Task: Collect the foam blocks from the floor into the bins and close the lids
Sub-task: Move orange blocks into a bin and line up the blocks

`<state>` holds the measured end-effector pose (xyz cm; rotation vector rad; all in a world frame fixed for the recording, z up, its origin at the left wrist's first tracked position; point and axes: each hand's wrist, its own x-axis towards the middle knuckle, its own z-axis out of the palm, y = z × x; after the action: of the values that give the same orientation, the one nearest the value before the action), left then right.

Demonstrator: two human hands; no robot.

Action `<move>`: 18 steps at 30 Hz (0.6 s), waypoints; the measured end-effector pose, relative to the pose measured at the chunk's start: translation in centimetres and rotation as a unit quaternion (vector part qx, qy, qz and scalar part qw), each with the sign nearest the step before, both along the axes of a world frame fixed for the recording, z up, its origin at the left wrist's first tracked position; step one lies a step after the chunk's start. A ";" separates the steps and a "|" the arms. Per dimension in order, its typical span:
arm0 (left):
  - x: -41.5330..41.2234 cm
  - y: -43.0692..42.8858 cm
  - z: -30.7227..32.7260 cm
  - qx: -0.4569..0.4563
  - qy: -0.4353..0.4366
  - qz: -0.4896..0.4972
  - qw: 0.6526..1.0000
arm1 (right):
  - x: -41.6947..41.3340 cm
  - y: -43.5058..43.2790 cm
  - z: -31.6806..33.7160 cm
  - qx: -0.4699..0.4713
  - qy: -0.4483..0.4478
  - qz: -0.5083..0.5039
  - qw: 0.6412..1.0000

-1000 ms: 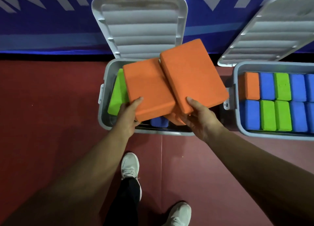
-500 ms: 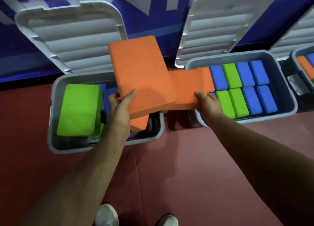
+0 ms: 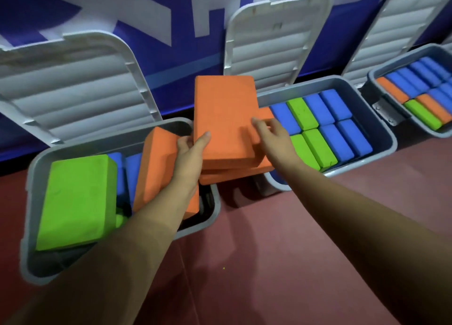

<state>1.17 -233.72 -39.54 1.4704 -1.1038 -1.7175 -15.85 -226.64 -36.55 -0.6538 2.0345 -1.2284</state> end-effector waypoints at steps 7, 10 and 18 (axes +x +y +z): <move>-0.2 -1.5 -2.6 -0.133 -0.238 -0.203 0.940 | 0.7 0.3 -3.4 0.098 0.129 0.041 0.986; 0.6 -2.8 -1.7 -0.182 -0.243 -0.206 0.930 | 1.6 -0.1 -1.9 0.082 0.286 0.050 0.953; 11.7 -4.7 3.1 -0.326 -0.263 -0.102 0.902 | 13.4 -2.7 2.6 -0.130 0.351 0.214 0.902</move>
<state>12.83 -238.45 -36.42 1.4190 -1.9433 -0.8963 -2.41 -229.32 -33.93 -1.7825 2.0890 -1.0879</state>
